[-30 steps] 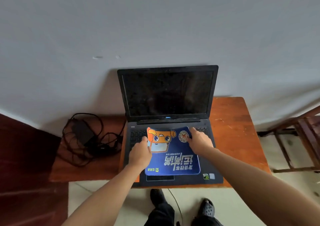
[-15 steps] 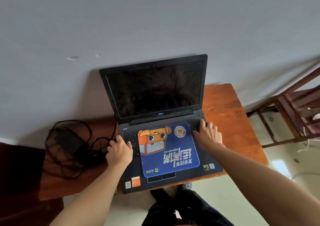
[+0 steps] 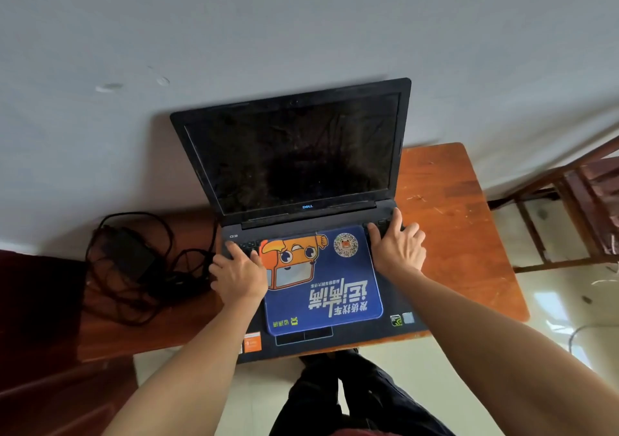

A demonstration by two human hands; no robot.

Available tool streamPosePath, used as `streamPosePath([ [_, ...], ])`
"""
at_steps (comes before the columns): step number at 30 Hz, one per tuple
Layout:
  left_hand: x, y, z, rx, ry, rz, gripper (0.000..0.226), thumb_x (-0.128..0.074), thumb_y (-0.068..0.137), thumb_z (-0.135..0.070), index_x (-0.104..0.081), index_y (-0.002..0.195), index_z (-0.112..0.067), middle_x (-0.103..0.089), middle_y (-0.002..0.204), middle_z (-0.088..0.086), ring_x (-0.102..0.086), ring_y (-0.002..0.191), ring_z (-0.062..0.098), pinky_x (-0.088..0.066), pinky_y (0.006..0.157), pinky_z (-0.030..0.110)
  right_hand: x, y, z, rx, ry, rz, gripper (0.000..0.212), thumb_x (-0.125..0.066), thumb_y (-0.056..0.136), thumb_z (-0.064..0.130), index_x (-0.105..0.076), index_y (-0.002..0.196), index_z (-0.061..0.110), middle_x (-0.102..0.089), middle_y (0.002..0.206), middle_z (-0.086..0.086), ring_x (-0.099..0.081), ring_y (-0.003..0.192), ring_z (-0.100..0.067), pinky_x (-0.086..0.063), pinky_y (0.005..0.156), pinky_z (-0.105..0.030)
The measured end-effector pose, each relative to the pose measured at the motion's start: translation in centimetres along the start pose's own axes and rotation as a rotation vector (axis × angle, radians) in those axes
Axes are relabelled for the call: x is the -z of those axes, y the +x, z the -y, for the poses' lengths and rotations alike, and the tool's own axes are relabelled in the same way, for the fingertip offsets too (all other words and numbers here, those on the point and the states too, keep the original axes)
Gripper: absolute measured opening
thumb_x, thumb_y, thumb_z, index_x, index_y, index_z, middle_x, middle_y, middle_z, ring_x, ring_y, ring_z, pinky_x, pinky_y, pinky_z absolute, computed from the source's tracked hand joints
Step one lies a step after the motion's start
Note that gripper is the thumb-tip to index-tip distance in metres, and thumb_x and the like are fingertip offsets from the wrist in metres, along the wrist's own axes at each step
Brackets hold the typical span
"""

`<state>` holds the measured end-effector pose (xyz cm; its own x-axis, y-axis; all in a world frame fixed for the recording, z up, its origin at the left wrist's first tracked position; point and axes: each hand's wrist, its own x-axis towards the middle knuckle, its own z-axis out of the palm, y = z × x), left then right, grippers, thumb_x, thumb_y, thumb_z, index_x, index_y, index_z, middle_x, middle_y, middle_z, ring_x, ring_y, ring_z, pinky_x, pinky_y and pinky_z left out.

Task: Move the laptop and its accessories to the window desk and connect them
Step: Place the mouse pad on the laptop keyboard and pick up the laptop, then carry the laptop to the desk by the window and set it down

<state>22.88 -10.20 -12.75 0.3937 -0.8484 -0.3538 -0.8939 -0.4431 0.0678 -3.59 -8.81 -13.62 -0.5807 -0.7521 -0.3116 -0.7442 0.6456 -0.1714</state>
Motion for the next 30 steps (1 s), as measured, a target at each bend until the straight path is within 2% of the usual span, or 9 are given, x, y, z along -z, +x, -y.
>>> streamPosePath([
  [6,-0.7,0.0,0.6,0.011,0.005,-0.032,0.066,-0.027,0.095,-0.056,-0.018,0.147,-0.016,-0.043,0.123,0.026,-0.054,0.100,0.044,-0.049,0.080,0.048,-0.1,1.1,-0.7,0.021,-0.043,0.024,0.071,-0.024,0.090,0.070,-0.009,0.149,0.034,-0.047,0.119,-0.018,-0.057,0.097,-0.039,-0.036,0.072,-0.040],
  [13,-1.0,-0.1,1.1,-0.012,-0.045,-0.066,0.066,-0.023,0.094,-0.059,-0.018,0.148,-0.022,-0.043,0.120,0.025,-0.060,0.091,0.040,-0.042,0.061,0.038,0.4,1.6,-1.5,0.029,-0.094,0.032,0.068,-0.016,0.090,0.072,-0.004,0.149,0.042,-0.054,0.108,-0.014,-0.061,0.079,-0.033,-0.034,0.066,-0.036],
  [19,-0.9,-0.4,2.5,-0.076,-0.018,-0.063,0.060,-0.027,0.094,-0.056,-0.029,0.144,-0.023,-0.046,0.109,0.021,-0.061,0.083,0.038,-0.039,0.057,0.036,-0.5,-0.9,-2.9,-0.008,-0.001,-0.016,0.062,-0.021,0.090,0.071,-0.014,0.147,0.046,-0.067,0.104,-0.013,-0.066,0.086,-0.033,-0.041,0.068,-0.037],
  [25,-0.1,-1.4,4.3,-0.157,0.001,-0.034,0.058,-0.026,0.093,-0.057,-0.028,0.143,-0.026,-0.047,0.107,0.018,-0.062,0.083,0.035,-0.040,0.060,0.034,-1.2,-5.3,-5.0,-0.092,0.101,-0.073,0.059,-0.026,0.088,0.071,-0.026,0.143,0.047,-0.070,0.107,-0.011,-0.066,0.093,-0.033,-0.046,0.074,-0.037],
  [30,2.3,-2.6,1.9,-0.314,0.011,-0.073,0.058,-0.022,0.093,-0.059,-0.024,0.143,-0.029,-0.045,0.110,0.015,-0.062,0.083,0.033,-0.038,0.059,0.032,1.2,-8.3,-7.7,-0.218,0.198,-0.192,0.058,-0.028,0.087,0.071,-0.030,0.140,0.047,-0.070,0.109,-0.010,-0.066,0.097,-0.034,-0.045,0.074,-0.038],
])
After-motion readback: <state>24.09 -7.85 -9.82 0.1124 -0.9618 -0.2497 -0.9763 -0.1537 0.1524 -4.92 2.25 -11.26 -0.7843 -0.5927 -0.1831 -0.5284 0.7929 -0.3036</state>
